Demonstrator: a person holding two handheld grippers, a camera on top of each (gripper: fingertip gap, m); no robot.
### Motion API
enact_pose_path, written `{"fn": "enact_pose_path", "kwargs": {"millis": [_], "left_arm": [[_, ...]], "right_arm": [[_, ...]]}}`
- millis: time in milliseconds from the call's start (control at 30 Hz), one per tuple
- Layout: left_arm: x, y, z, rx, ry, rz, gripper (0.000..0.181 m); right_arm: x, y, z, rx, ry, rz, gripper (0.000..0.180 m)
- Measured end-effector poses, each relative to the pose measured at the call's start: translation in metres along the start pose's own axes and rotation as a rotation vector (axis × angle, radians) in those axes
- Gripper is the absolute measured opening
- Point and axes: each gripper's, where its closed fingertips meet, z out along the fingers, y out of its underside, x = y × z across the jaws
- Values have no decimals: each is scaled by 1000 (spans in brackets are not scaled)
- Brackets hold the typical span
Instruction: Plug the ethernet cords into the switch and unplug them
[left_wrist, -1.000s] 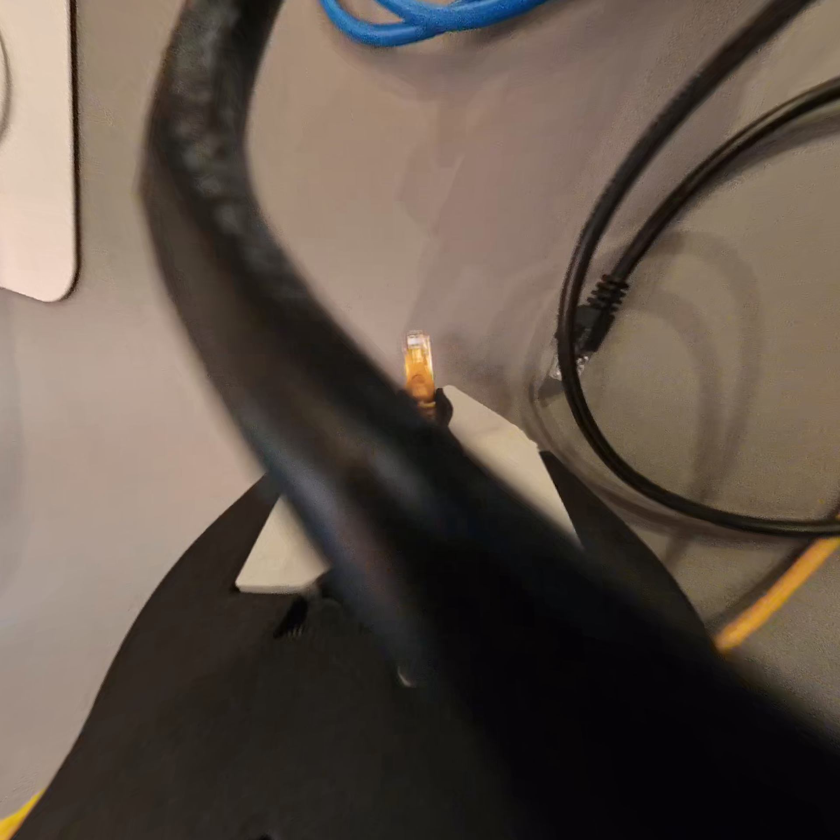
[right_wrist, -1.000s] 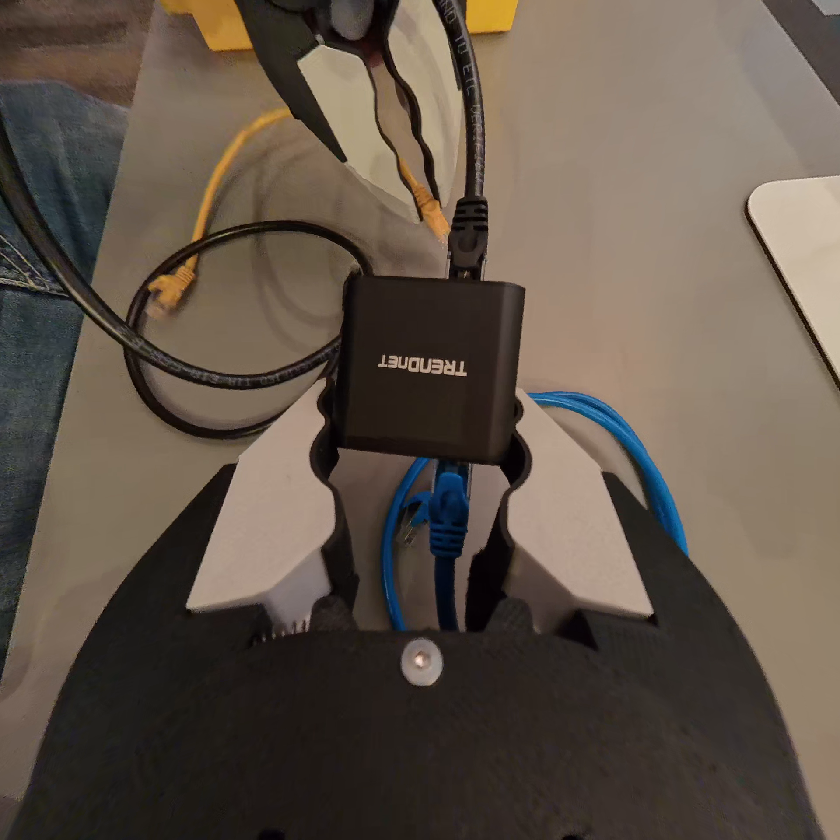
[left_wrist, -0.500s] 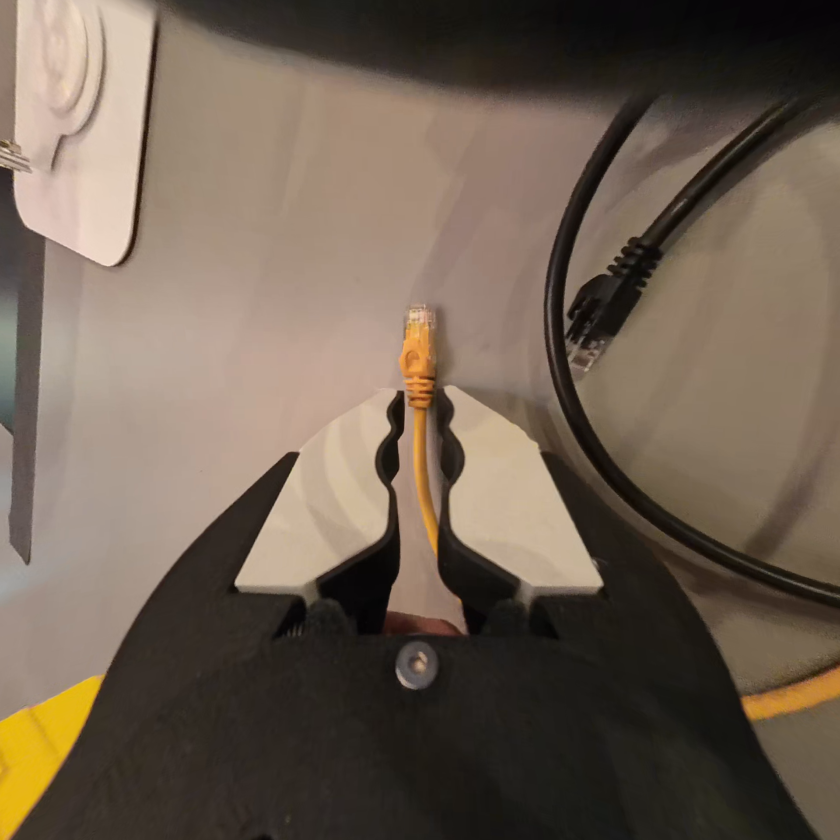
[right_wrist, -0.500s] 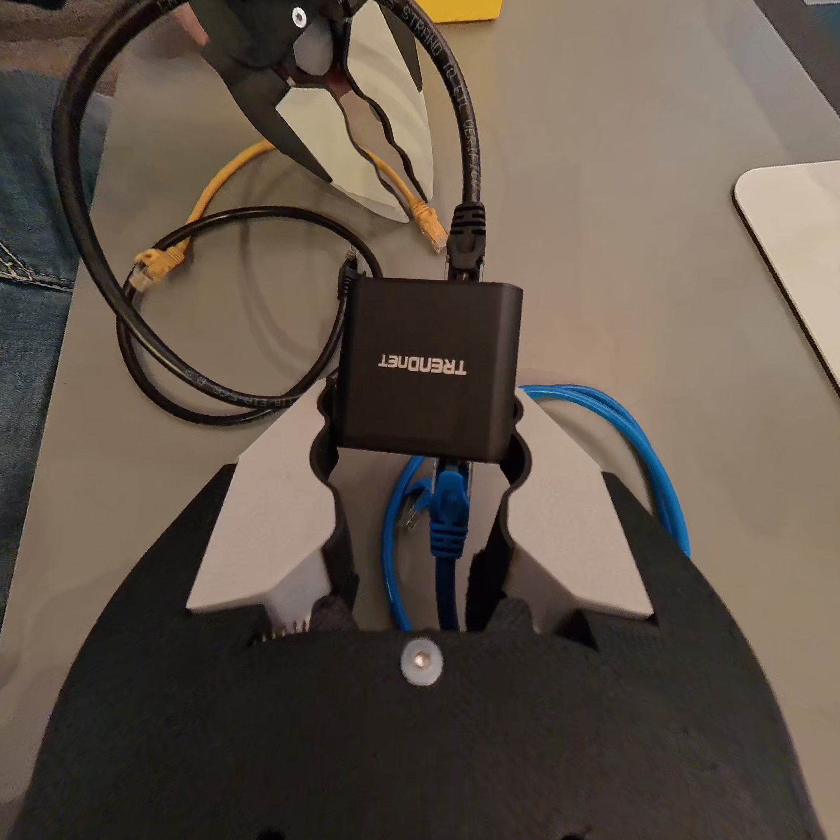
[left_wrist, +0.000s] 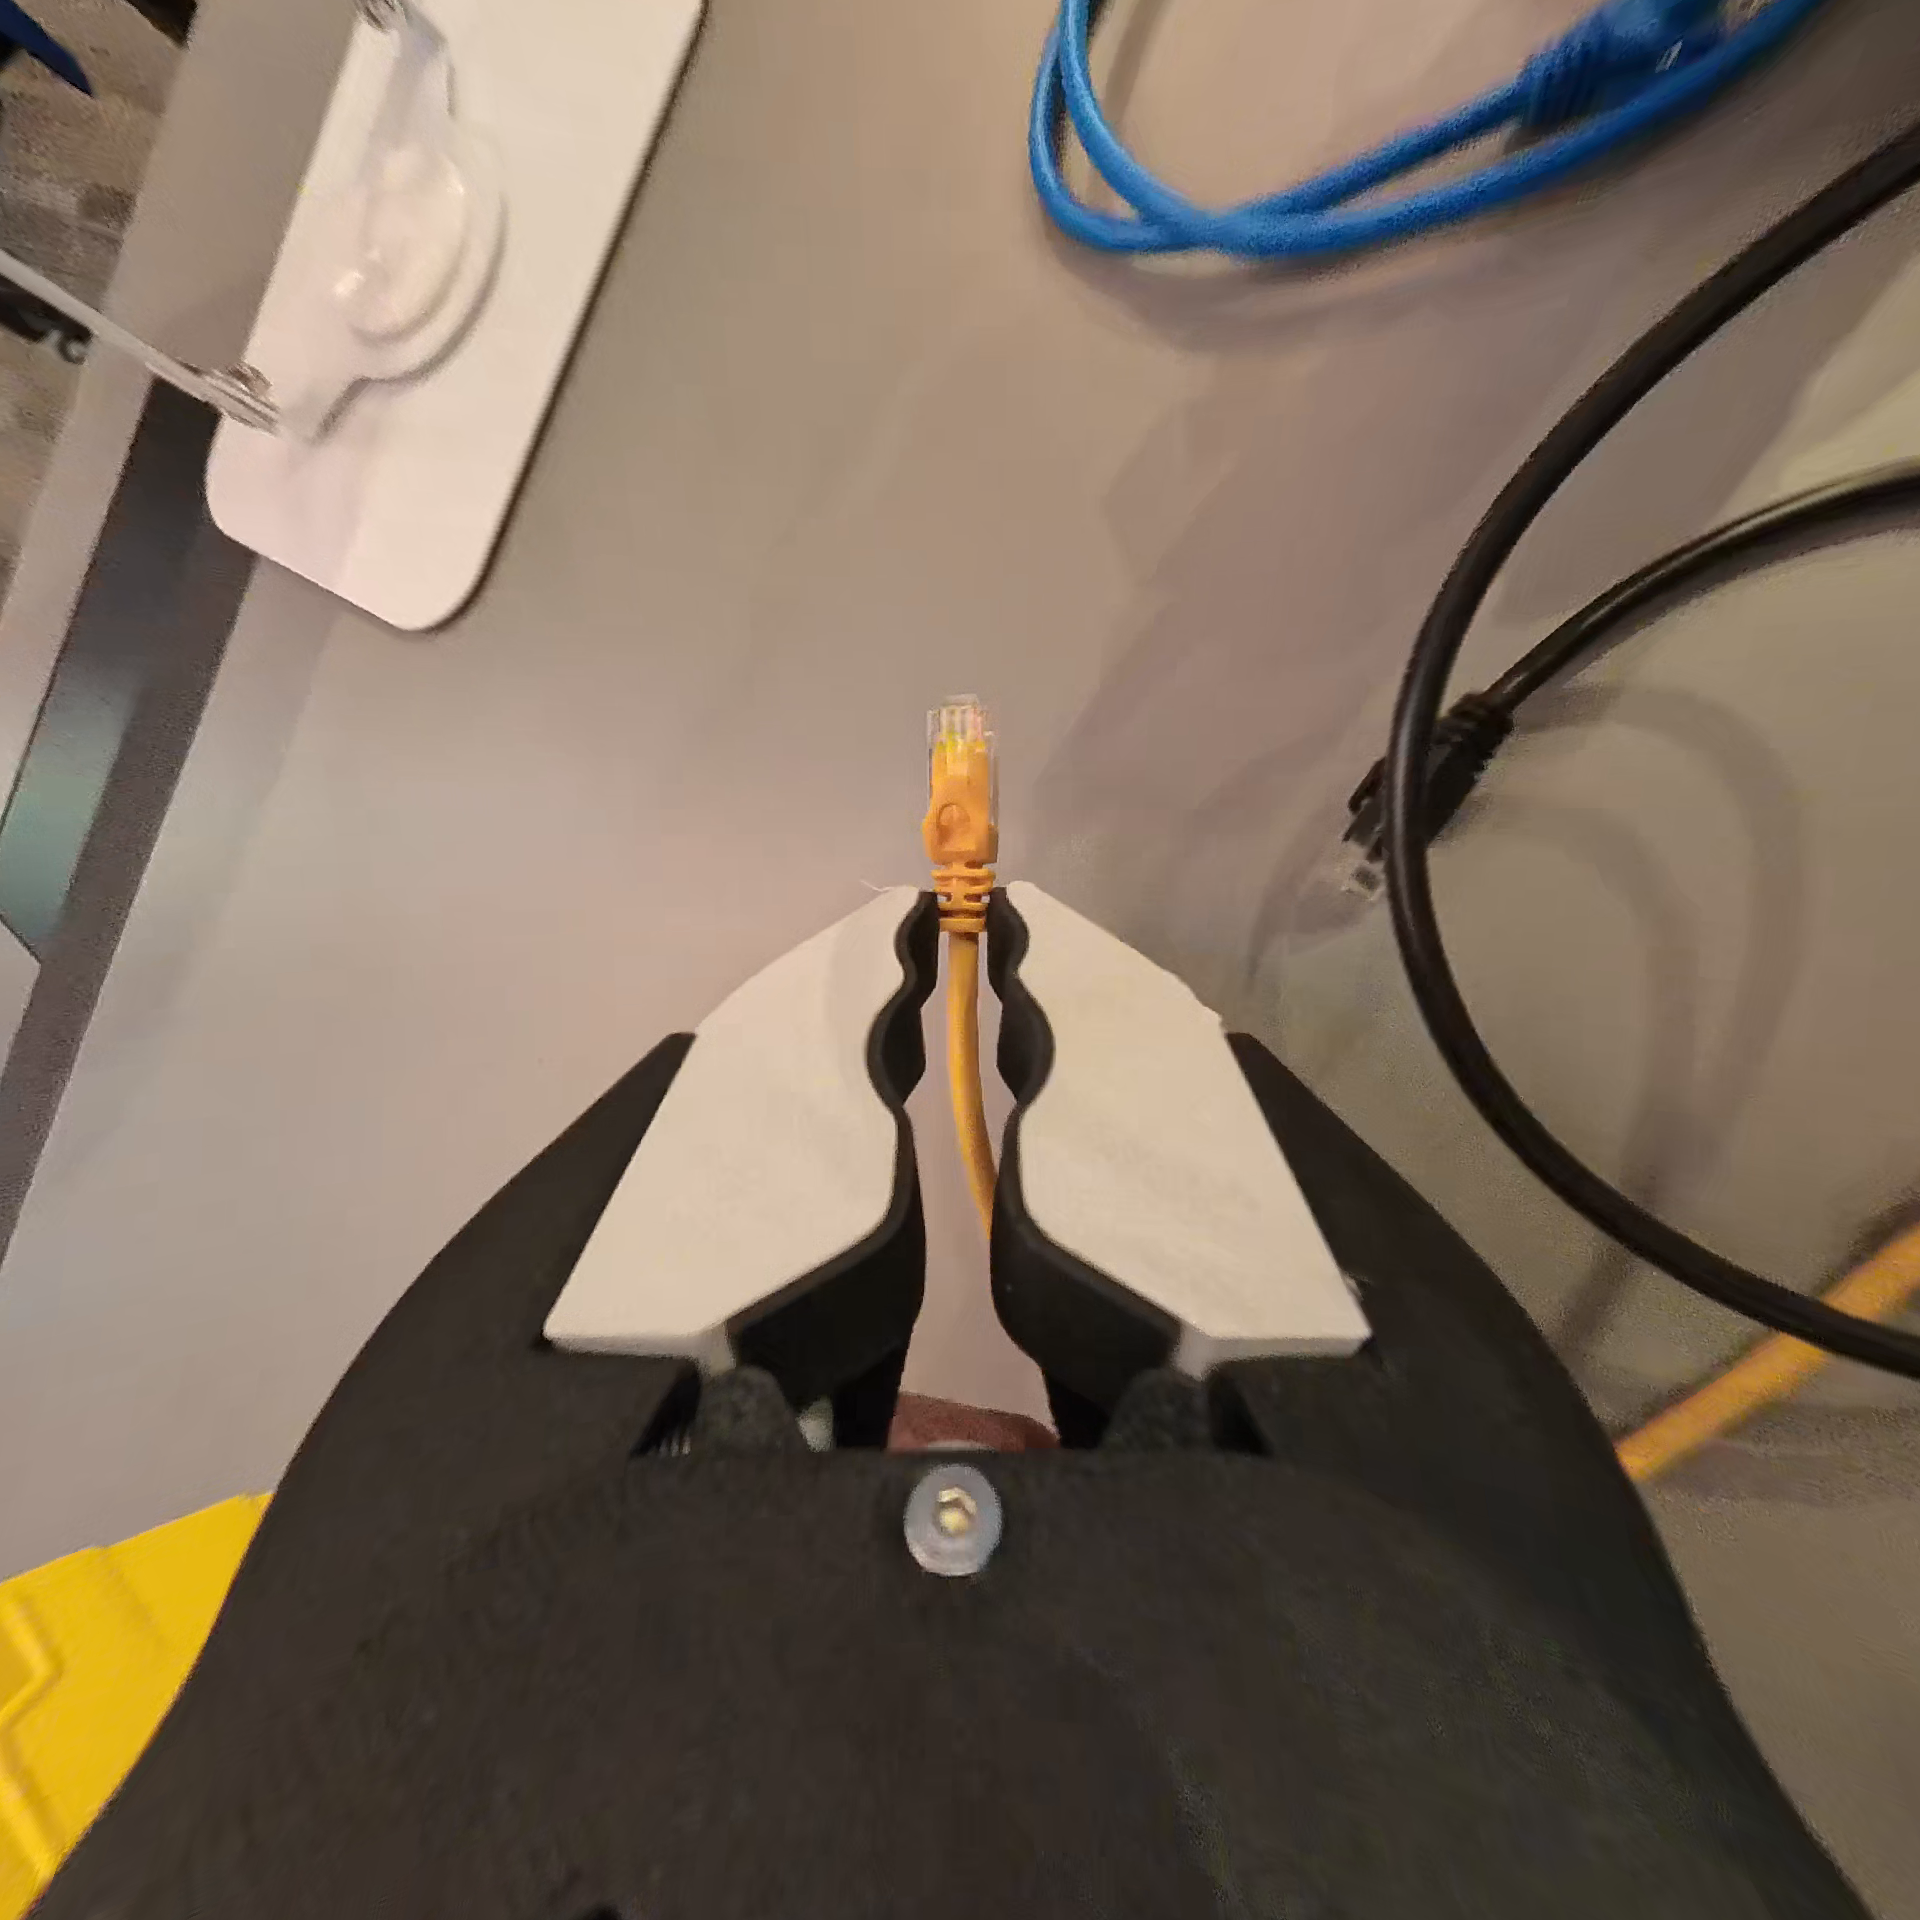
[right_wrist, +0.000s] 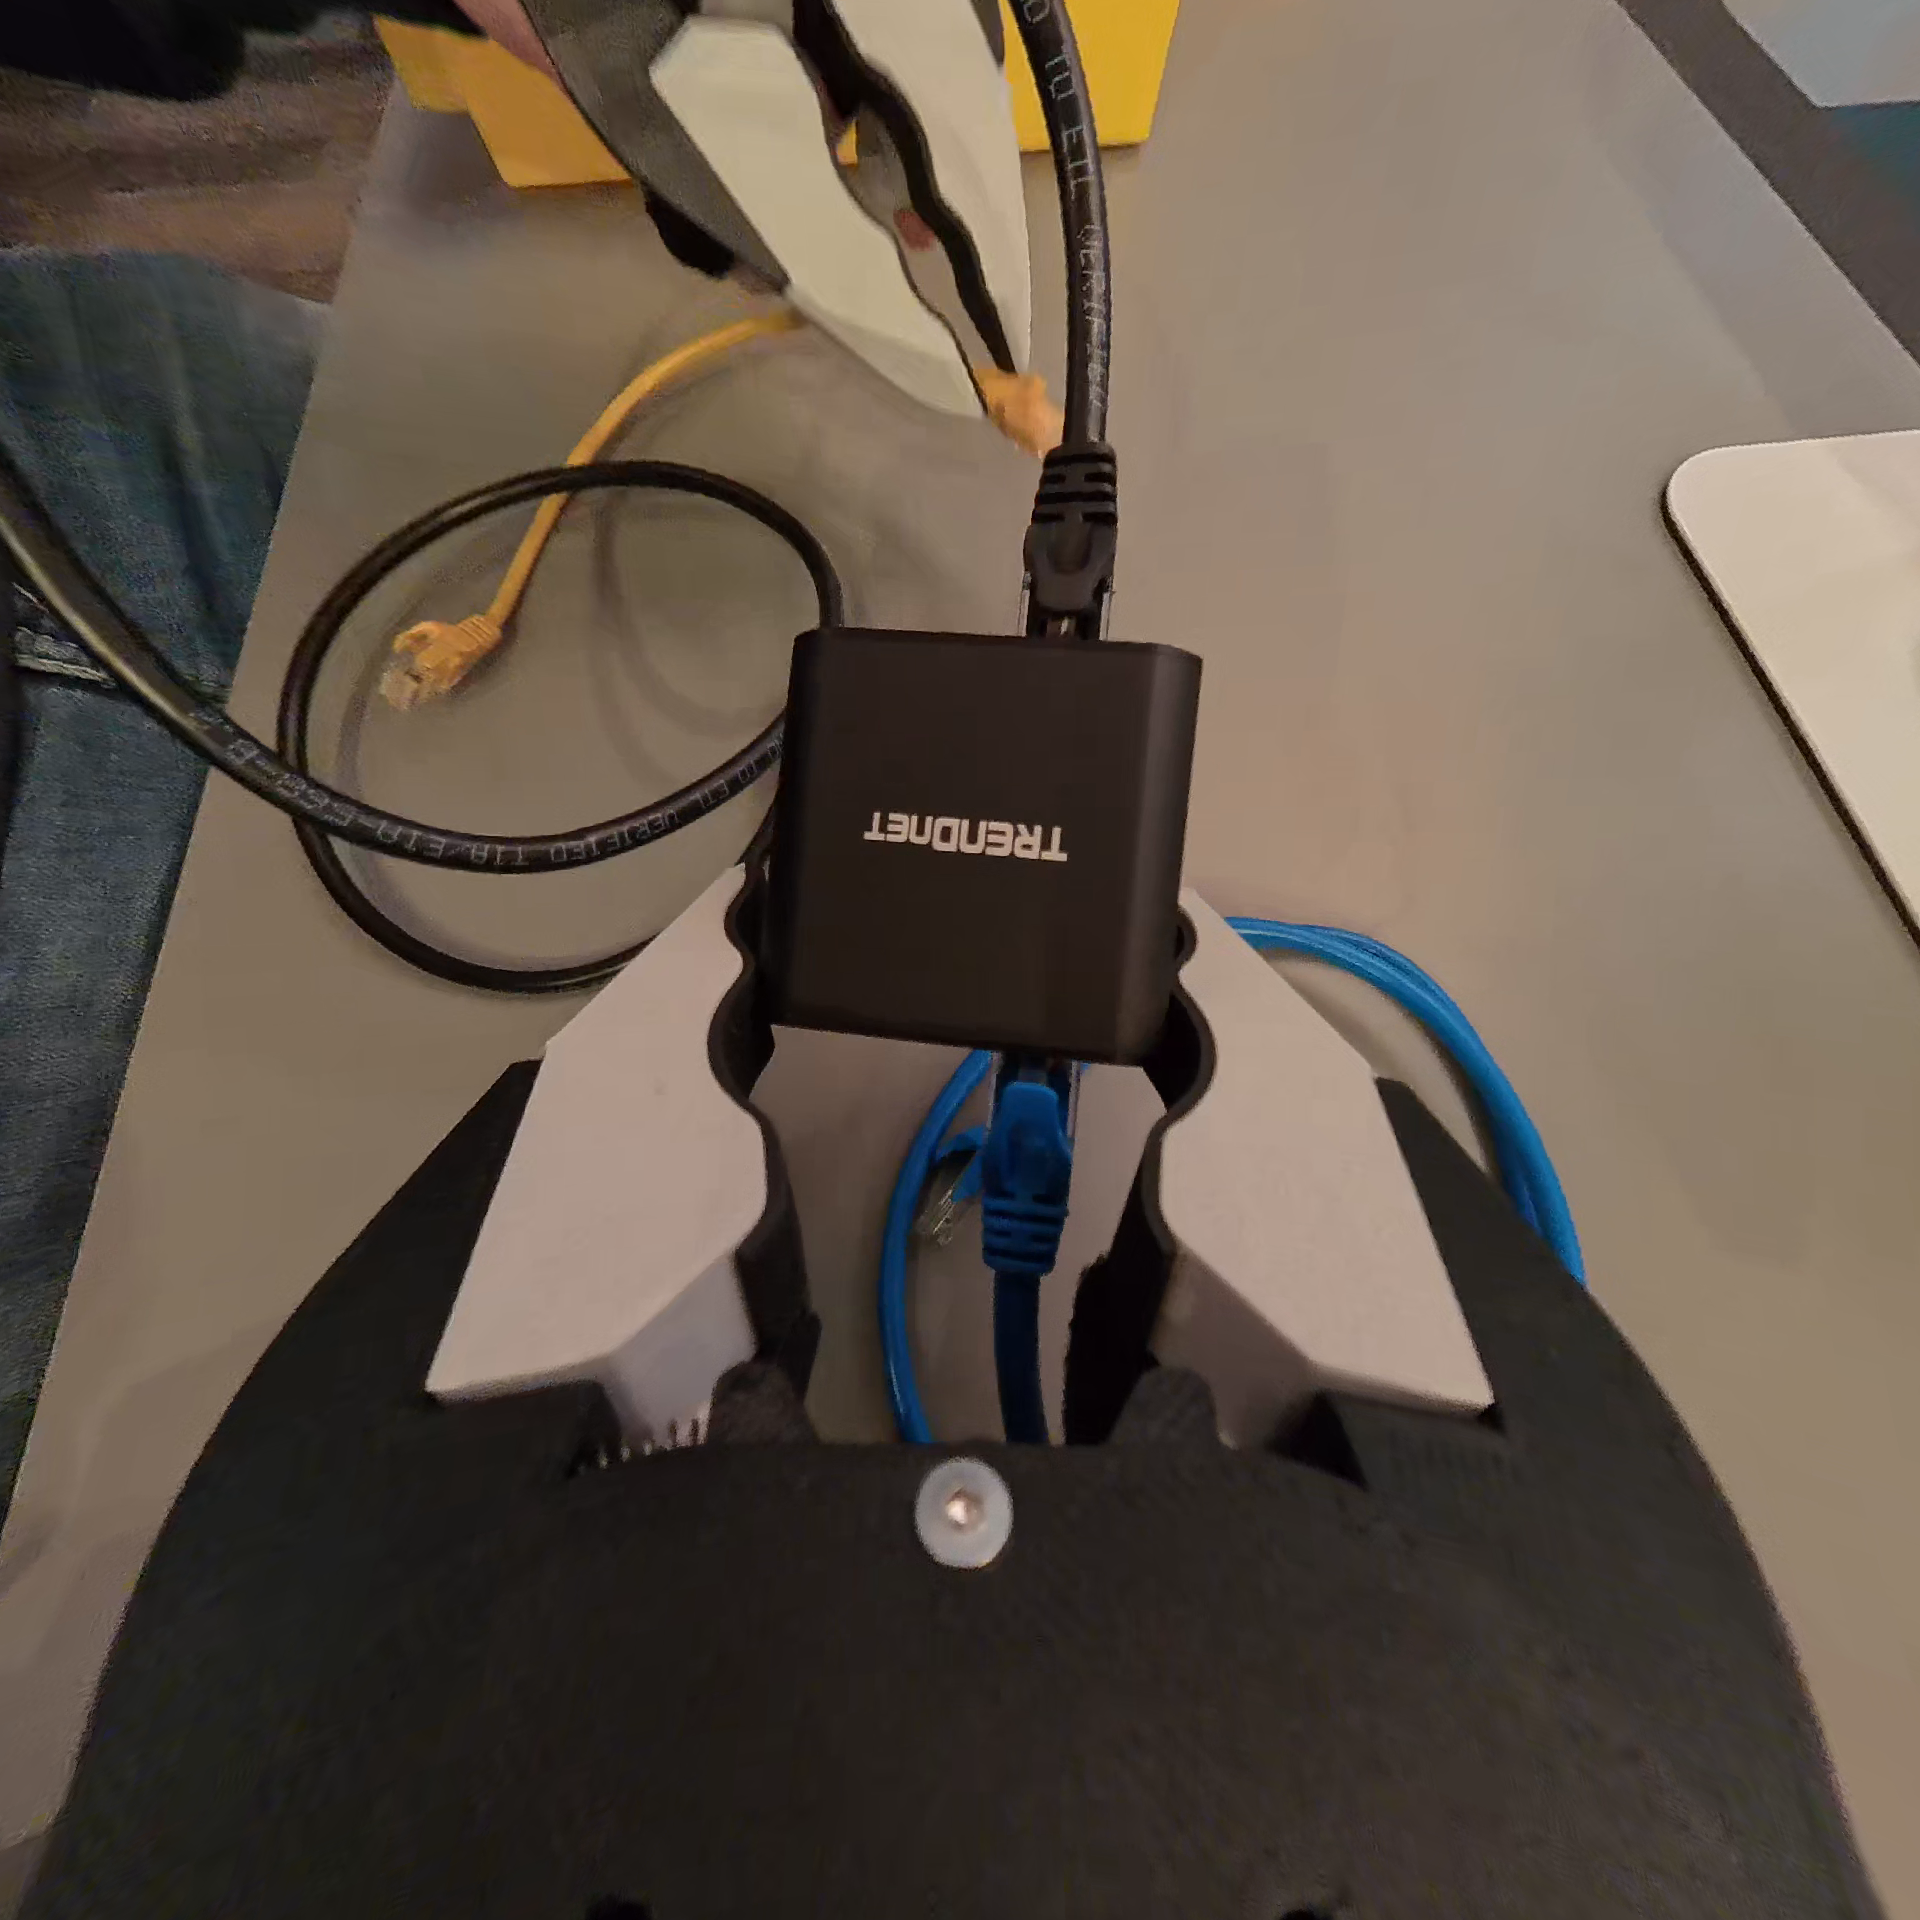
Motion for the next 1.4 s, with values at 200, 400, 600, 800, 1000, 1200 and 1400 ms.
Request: {"fn": "enact_pose_path", "kwargs": {"millis": [200,400,600,800,1000,1200,1400], "left_arm": [[13,-39,-30,97,154,35,9],[46,-77,-33,149,245,123,9],[58,-91,-23,93,243,197,9],[57,-93,-22,73,238,228,9],[40,-46,-12,-32,167,200,9],[-17,-8,-53,-110,-20,74,9],[-73,-38,-133,-44,-194,101,9]], "right_arm": [[-3,-6,2,0,-22,-24,70],[-8,-3,9,-38,-48,-41,70],[-8,-1,10,-76,-49,-64,71],[-7,2,13,-98,-48,-70,71],[4,9,11,-134,8,-38,70],[25,18,3,-174,103,12,70],[45,33,0,-340,212,-8,70]]}}
